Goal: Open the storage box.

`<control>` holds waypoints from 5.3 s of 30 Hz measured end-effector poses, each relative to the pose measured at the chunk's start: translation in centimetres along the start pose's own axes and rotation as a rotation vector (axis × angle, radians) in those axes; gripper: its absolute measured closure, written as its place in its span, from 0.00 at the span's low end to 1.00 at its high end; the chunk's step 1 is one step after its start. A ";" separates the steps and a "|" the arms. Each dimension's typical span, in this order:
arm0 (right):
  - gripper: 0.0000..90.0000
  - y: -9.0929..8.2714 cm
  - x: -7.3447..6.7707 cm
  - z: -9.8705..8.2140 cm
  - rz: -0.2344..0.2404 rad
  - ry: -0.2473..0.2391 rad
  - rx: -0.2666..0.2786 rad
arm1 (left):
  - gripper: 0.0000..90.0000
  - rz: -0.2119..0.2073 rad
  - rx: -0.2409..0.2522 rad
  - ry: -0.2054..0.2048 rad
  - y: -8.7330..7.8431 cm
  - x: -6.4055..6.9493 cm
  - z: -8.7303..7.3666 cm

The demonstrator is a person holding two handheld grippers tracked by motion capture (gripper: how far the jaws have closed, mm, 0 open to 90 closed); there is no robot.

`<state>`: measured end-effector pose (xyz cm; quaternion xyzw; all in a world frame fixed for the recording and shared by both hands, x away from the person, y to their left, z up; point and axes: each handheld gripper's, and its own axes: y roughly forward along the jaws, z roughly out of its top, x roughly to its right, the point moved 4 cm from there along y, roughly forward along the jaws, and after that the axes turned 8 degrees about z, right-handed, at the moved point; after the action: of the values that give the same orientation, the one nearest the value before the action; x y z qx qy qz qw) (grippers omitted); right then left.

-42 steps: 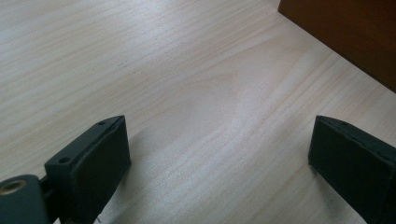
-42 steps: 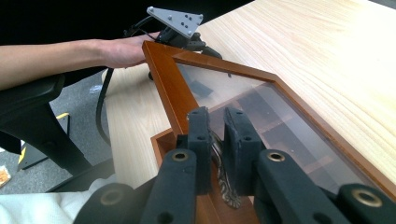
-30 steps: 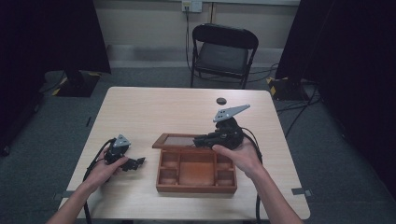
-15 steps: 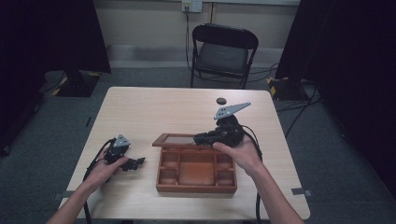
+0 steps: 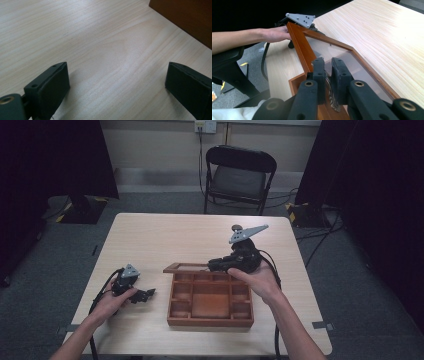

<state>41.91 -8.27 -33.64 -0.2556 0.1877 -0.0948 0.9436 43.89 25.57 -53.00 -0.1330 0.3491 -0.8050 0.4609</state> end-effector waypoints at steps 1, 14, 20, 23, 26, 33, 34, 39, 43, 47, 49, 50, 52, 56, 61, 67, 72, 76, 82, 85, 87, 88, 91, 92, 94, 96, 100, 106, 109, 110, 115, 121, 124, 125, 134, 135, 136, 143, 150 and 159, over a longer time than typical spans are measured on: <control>0.92 0.0 0.0 0.0 0.001 0.004 0.001 | 0.05 -0.001 0.000 -0.001 0.0 0.0 0.0; 0.92 -0.1 0.4 0.2 0.016 0.024 0.015 | 0.05 0.002 -0.003 0.000 0.0 0.0 0.0; 0.91 -0.2 0.5 0.4 0.008 0.023 0.019 | 0.05 0.001 -0.002 0.000 0.0 0.0 0.0; 0.91 -0.2 0.6 0.5 0.008 0.028 0.024 | 0.05 0.002 -0.003 0.000 0.0 0.0 0.0; 0.91 -0.3 0.7 0.5 0.008 0.029 0.027 | 0.05 0.002 -0.003 0.000 0.0 0.0 0.0; 0.91 -0.3 0.7 0.6 0.005 0.033 0.031 | 0.05 0.000 -0.001 -0.001 0.0 0.0 0.0; 0.91 -0.3 0.7 0.6 0.005 0.035 0.032 | 0.05 0.001 -0.002 0.000 0.0 0.0 0.0; 0.92 -0.3 0.7 0.7 0.000 0.027 0.034 | 0.05 0.000 -0.001 0.000 0.0 0.0 0.0; 0.92 -0.4 0.9 0.8 -0.003 0.027 0.048 | 0.05 0.000 0.000 0.001 0.0 0.0 0.0; 0.92 -0.4 0.9 0.8 -0.006 0.022 0.052 | 0.05 0.000 0.000 0.001 0.0 0.0 0.0; 0.92 -0.4 0.8 0.8 -0.007 0.021 0.050 | 0.05 0.000 0.000 0.001 0.0 0.0 0.0; 0.92 -0.4 0.8 0.8 -0.008 0.020 0.050 | 0.05 0.001 0.000 0.001 0.0 0.0 0.0; 0.92 -0.4 0.8 0.8 -0.012 0.013 0.049 | 0.05 0.000 0.000 0.001 0.0 0.0 0.0; 0.92 -0.4 0.7 0.7 -0.012 0.011 0.056 | 0.05 0.000 0.000 0.001 0.0 0.0 0.0; 0.92 -0.4 0.7 0.7 -0.025 0.008 0.071 | 0.05 0.000 0.000 0.001 0.0 0.0 0.0; 0.93 -0.4 0.7 0.9 -0.041 0.008 0.081 | 0.05 0.001 0.000 0.000 0.0 0.0 0.0; 0.93 -0.5 0.8 0.9 -0.036 0.012 0.084 | 0.05 0.000 0.001 0.000 0.0 0.0 0.0; 0.93 -0.5 0.8 0.9 -0.036 0.015 0.088 | 0.05 0.001 0.000 0.001 0.0 0.0 0.0; 0.92 -0.6 1.2 1.3 -0.038 0.024 0.099 | 0.05 0.000 0.000 0.001 0.0 0.0 0.0; 0.92 -0.6 1.3 1.4 -0.042 0.025 0.096 | 0.05 0.000 0.000 0.001 0.0 0.0 0.0; 0.92 -0.6 1.3 1.4 -0.041 0.026 0.096 | 0.05 0.001 0.000 0.001 0.0 0.0 0.0; 0.92 -0.6 1.2 1.3 -0.039 0.029 0.098 | 0.05 0.002 -0.001 0.001 0.0 0.0 0.0; 0.92 -0.6 1.2 1.3 -0.041 0.026 0.098 | 0.05 0.000 0.000 0.001 0.0 0.0 0.0; 0.92 -0.6 1.2 1.3 -0.042 0.024 0.096 | 0.05 0.002 -0.002 0.001 0.0 0.0 0.0; 0.92 -0.6 1.2 1.2 -0.041 0.024 0.098 | 0.05 0.000 0.000 0.001 0.0 0.0 0.0; 0.92 -0.6 1.2 1.2 -0.035 0.027 0.100 | 0.05 0.000 0.000 0.001 0.0 0.0 0.0; 0.92 -0.6 1.2 1.2 -0.035 0.025 0.098 | 0.05 0.000 0.001 0.001 0.0 0.0 0.0; 0.92 -0.5 1.2 1.1 -0.033 0.026 0.099 | 0.05 0.000 0.000 0.000 0.0 0.0 0.0; 0.92 -0.5 1.1 1.1 -0.035 0.027 0.097 | 0.05 0.001 0.000 0.001 0.0 0.0 0.0; 0.92 -0.5 1.1 1.1 -0.034 0.027 0.097 | 0.05 0.000 0.000 0.001 0.0 0.0 0.0; 0.92 -0.5 1.1 1.1 -0.033 0.027 0.098 | 0.05 0.000 0.000 0.000 0.0 0.0 0.0; 0.92 -0.5 1.1 1.1 -0.034 0.028 0.098 | 0.05 0.000 0.000 0.001 0.0 0.0 0.0; 0.92 -0.5 1.1 1.1 -0.035 0.028 0.099 | 0.05 0.000 0.000 0.001 0.0 0.0 0.0; 0.92 -0.5 1.1 1.1 -0.036 0.027 0.097 | 0.05 0.002 -0.002 0.002 0.0 0.0 0.0; 0.92 -0.5 1.1 1.1 -0.033 0.028 0.098 | 0.05 0.000 0.000 0.000 0.0 0.0 0.0; 0.92 -0.5 1.1 1.1 -0.033 0.029 0.098 | 0.05 0.000 0.000 0.001 0.0 0.0 0.0; 0.92 -0.5 1.1 1.1 -0.033 0.028 0.097 | 0.05 -0.001 0.001 0.000 0.0 0.0 0.0; 0.92 -0.5 1.1 1.1 -0.031 0.028 0.096 | 0.05 0.000 0.000 0.001 0.0 0.0 0.0; 0.92 -0.5 1.1 1.1 -0.031 0.027 0.094 | 0.05 0.000 0.000 0.001 0.0 0.0 0.0; 0.92 -0.5 1.1 1.1 -0.030 0.027 0.093 | 0.05 0.000 -0.001 0.001 0.0 0.0 0.0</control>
<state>43.34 -8.50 -32.83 -0.2130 0.1917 -0.1211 0.9504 43.90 25.57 -53.00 -0.1328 0.3495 -0.8048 0.4609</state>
